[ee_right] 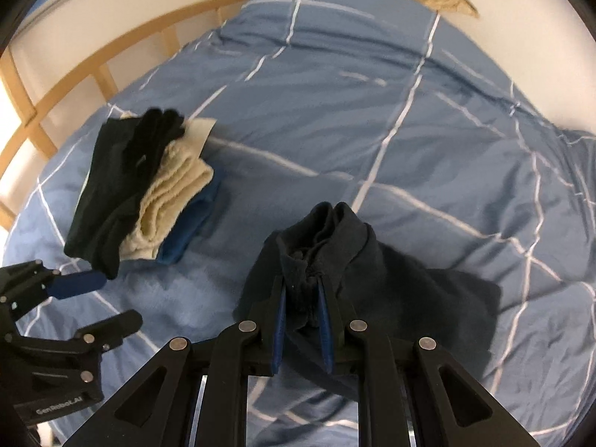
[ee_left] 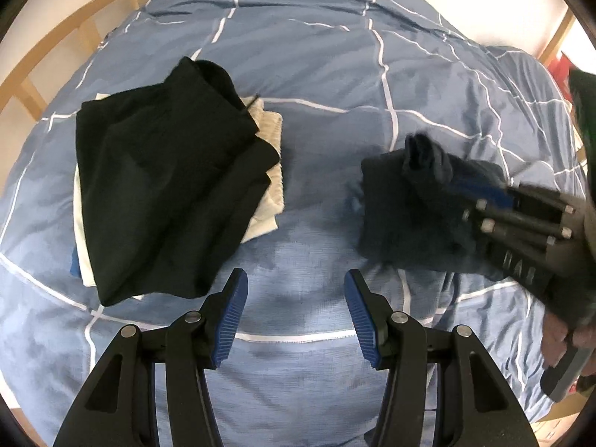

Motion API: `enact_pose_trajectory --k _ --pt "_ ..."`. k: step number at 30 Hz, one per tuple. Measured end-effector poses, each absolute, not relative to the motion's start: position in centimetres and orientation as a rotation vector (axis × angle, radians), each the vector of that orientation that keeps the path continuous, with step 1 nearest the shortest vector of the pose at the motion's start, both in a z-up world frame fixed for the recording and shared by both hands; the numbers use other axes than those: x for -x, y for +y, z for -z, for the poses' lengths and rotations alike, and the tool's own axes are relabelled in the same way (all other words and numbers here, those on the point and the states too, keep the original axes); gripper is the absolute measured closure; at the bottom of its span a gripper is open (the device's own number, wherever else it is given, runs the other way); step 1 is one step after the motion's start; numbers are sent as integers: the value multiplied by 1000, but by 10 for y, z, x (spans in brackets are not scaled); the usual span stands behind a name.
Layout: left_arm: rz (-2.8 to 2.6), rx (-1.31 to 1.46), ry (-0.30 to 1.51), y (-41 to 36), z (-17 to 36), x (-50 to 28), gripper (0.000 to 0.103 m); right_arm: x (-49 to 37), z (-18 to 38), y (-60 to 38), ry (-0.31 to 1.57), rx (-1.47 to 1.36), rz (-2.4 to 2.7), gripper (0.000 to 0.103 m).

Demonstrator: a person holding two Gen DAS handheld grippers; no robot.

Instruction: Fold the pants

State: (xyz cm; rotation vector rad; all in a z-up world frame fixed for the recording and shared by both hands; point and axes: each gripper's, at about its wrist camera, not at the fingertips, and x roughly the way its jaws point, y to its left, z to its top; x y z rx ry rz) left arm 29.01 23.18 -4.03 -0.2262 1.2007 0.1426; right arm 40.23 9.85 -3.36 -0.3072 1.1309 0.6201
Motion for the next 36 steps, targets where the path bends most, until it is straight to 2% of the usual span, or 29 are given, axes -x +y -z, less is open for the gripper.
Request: enact_pose_trajectory --k 5,7,13,15,18,20,36 --pt "-91 164 1123 218 16 -298 51 -387 15 84 1080 310 -607 68" --pt "-48 149 1095 208 9 -303 51 -386 9 69 1080 281 -552 60" --pt "95 142 1066 165 13 -327 52 -394 17 -5 1171 139 -314 60" --pt "139 184 1089 158 22 -335 56 -396 25 -26 1197 125 -241 60" --pt "166 270 1146 156 40 -347 69 -397 31 -49 1200 97 -179 60" --pt "164 283 1156 155 45 -352 71 -400 38 -57 1203 95 -155 60" --pt "188 269 1226 164 74 -407 76 -419 62 -76 1218 18 -93 60"
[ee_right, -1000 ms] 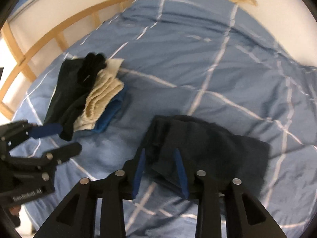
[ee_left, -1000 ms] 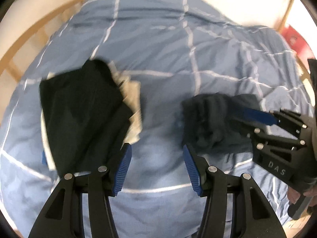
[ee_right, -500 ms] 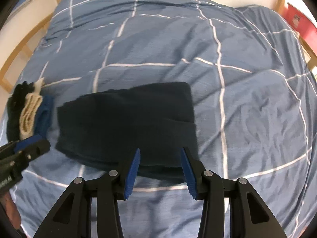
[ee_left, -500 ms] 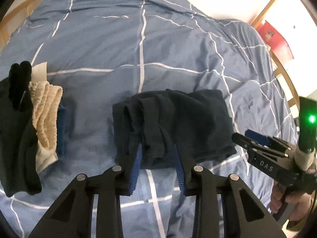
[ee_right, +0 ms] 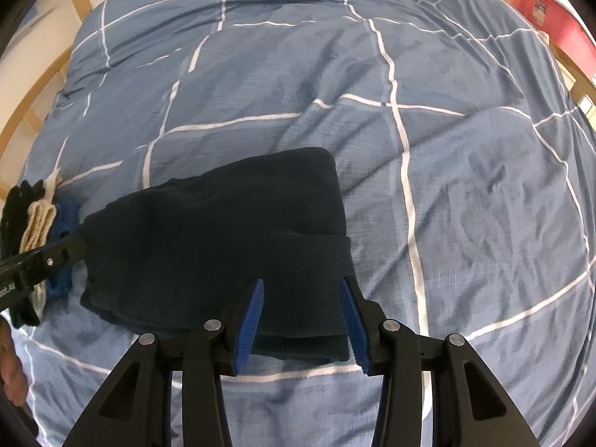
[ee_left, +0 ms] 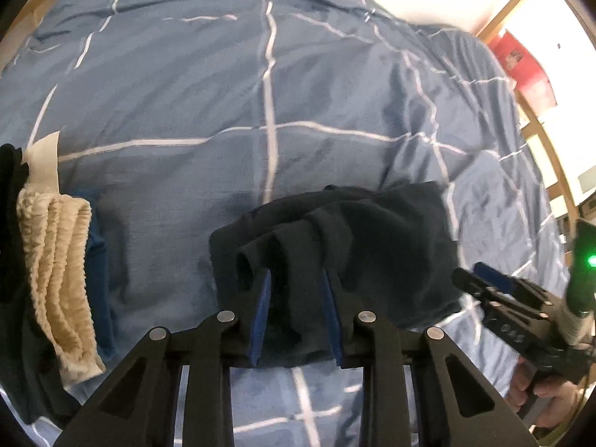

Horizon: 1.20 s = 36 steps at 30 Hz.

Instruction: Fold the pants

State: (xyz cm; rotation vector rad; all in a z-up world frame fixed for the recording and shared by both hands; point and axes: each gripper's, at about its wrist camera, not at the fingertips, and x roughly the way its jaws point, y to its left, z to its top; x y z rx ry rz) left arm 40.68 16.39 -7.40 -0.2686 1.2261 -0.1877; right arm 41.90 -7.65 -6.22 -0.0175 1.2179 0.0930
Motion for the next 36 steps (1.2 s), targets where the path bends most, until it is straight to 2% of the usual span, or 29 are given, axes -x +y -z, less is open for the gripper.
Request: enact_pose_trajectory --k 4,14,15,17,23,30,31,33,35,36 --pt "222 356 1265 171 87 -412 77 -420 65 -80 1223 15 -75 60" --pt "219 335 1296 158 102 -426 76 -410 77 -101 1255 14 13 60" --pt "211 327 1301 158 103 -426 78 -409 77 -103 1259 12 19 60" --pt "212 324 1302 158 97 -425 97 -408 77 -106 1262 9 34 60" --pt "152 289 1230 177 50 -411 97 -404 71 -107 1255 -16 37 60" --pt "84 202 1373 191 94 -413 96 -393 66 -84 1251 16 -16 60" --pt "71 199 1386 190 98 -413 95 -391 66 -83 1254 18 -16 60" --pt "33 144 1399 184 99 -413 85 -387 67 -82 1263 20 -15 60" --pt "-17 54 1386 177 90 -411 59 -383 67 -83 1265 19 -16 60" --pt "-24 28 1380 174 85 -411 56 -381 67 -86 1266 10 -11 60"
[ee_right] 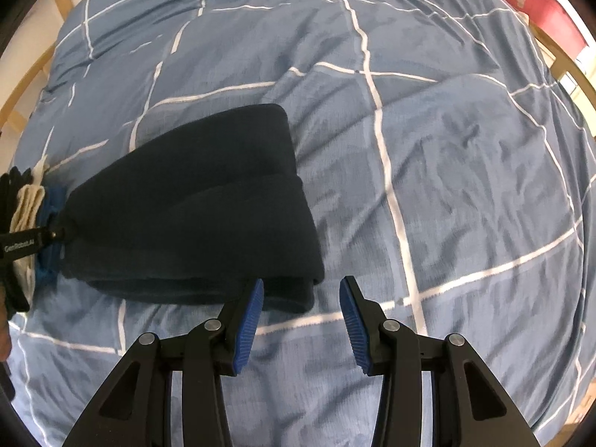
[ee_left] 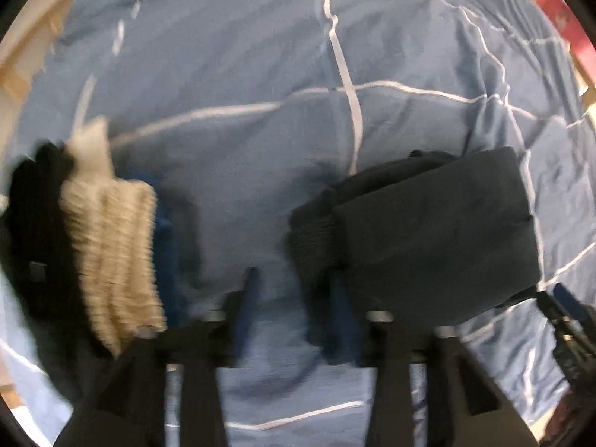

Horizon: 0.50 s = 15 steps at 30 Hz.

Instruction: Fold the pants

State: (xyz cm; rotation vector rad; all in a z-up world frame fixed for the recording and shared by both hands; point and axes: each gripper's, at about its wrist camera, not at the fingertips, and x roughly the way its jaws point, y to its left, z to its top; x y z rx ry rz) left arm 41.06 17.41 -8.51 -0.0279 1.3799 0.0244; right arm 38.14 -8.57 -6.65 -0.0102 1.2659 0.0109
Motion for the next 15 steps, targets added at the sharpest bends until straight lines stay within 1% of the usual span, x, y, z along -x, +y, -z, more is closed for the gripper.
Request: enact_pose_trajectory --k 4,5,8,11,15 --pt "66 -79 1342 156 48 -413 53 -376 62 -99 1263 -19 -4 60" --pt "108 -136 1319 145 36 -417 51 -376 61 -102 1258 -21 -5 60" --pt "255 -230 1268 112 16 -435 50 -373 59 -111 1240 -23 -28 60" --pt "444 -297 1243 76 12 -462 50 -371 62 -114 1227 5 -71 60" --pt "636 -419 1248 16 26 -500 51 -368 65 -111 1189 59 -124 60"
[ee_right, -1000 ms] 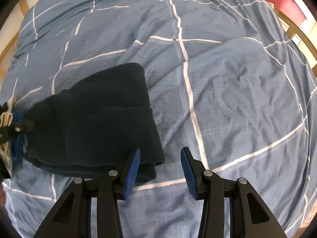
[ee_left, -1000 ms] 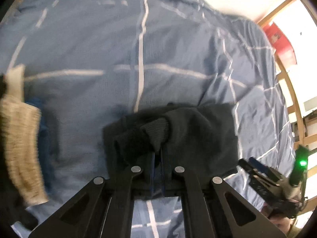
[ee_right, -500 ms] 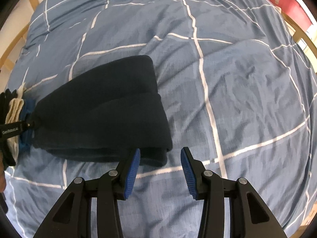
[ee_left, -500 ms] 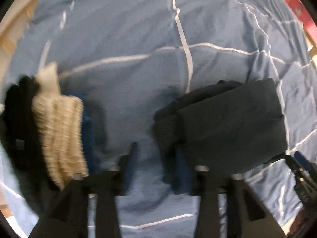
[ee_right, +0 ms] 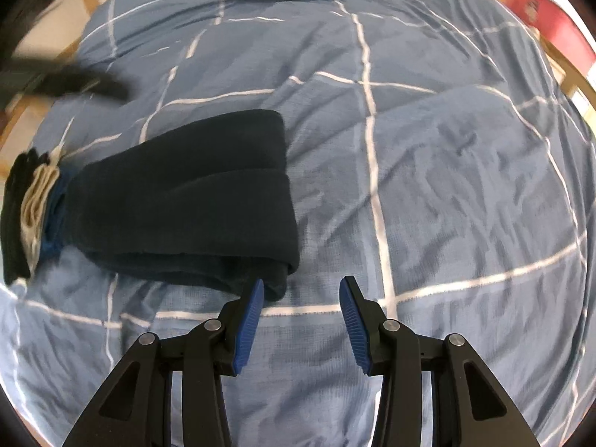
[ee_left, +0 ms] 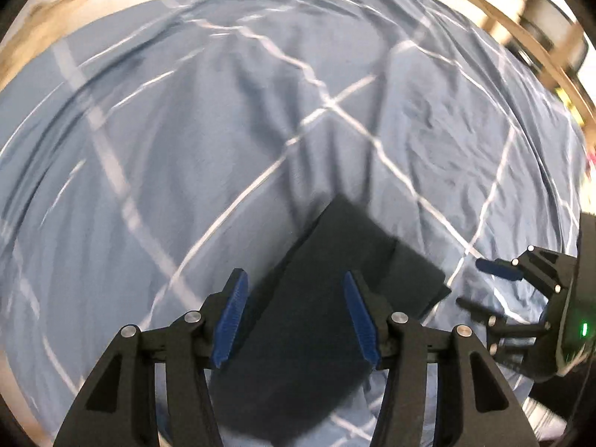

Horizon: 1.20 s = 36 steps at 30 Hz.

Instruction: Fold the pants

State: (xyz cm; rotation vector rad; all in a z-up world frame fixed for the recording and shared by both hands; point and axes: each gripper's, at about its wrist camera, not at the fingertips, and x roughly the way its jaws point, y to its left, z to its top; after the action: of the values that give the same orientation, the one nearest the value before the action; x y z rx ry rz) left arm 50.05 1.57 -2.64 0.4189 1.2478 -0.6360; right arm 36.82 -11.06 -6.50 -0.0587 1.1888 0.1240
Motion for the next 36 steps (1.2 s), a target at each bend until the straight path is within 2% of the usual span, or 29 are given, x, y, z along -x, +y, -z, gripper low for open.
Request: enact_pose_trajectory --k 2,8,12,17,19,23,25,29,31,36 --pt "679 -449 1271 -8 35 -516 55 -369 69 -109 1173 74 -133 60" --pt "719 -522 1352 -56 62 -541 57 -370 71 -94 1094 142 -153 60" --pt "705 -519 1391 -63 76 -543 59 -373 80 -99 1122 111 -152 60" --pt "676 -494 1445 -70 96 -549 60 -378 90 -104 1142 109 -148 65" --pt "665 -469 1465 -72 102 -553 64 -380 93 -103 1144 116 -158 71" --pt "667 -446 1489 -83 112 -554 65 -384 95 -103 1140 120 -164 74" --pt "666 -447 1512 -88 118 -554 68 -385 95 -102 1134 127 -164 74" --pt "647 -467 1543 -92 128 -556 80 -387 97 -100 1127 149 -176 74" --pt "646 -455 1542 -91 126 -557 84 -388 97 -98 1125 160 -189 86" --pt "617 -453 1502 -85 114 -552 88 -386 93 -94 1120 191 -212 92"
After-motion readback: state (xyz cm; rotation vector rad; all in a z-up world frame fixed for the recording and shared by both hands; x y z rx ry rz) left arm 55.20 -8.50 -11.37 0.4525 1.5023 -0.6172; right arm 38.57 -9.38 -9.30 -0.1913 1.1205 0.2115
